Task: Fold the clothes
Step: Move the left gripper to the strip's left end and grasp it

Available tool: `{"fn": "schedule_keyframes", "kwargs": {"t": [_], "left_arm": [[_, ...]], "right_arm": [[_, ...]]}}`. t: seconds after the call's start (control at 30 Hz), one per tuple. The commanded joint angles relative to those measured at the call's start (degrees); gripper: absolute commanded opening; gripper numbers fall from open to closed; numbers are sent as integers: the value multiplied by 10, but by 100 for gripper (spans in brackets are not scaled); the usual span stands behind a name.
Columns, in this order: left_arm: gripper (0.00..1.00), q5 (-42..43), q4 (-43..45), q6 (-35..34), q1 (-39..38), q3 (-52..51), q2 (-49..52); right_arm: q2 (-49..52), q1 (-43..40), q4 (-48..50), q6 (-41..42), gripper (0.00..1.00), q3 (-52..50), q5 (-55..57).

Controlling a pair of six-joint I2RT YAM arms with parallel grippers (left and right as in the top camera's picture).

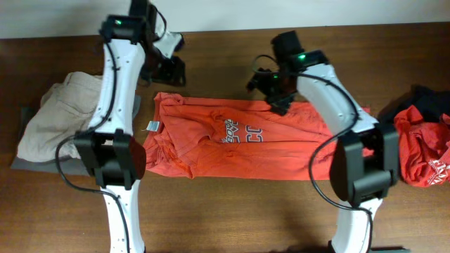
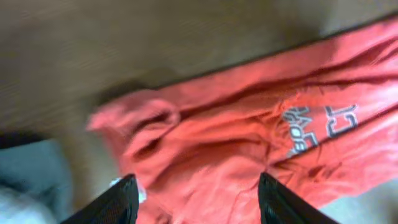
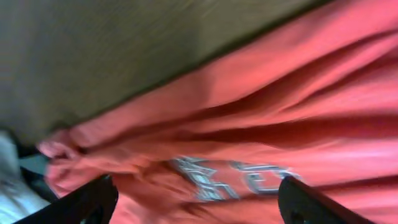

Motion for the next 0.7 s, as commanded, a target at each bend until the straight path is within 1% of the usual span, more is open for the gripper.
{"fn": "schedule_keyframes", "kwargs": {"t": [0.0, 0.07, 0.17, 0.23, 0.33, 0.43, 0.53, 0.57, 0.67], "left_arm": [[62, 84, 19, 27, -4, -57, -8], [62, 88, 25, 27, -8, -85, -8], [62, 124, 25, 40, -15, -111, -8], [62, 122, 23, 40, -18, -118, -8], [62, 123, 13, 41, -20, -118, -8], [62, 123, -23, 49, -21, -118, -8], [52, 123, -33, 61, -21, -118, -11], [50, 123, -31, 73, -21, -118, -14], [50, 108, -29, 80, -19, -118, -37]], "right_arm": [[23, 14, 12, 109, 88, -2, -24], [40, 16, 16, 125, 87, -2, -27], [73, 16, 17, 135, 84, -3, -61], [90, 18, 13, 134, 82, -3, -82], [106, 25, -5, 127, 81, -3, -84], [105, 25, -12, 63, 82, -2, -82], [92, 17, -11, -52, 80, 11, -76], [85, 16, -12, -80, 81, 15, -72], [61, 6, -33, -122, 81, 31, -52]]}}
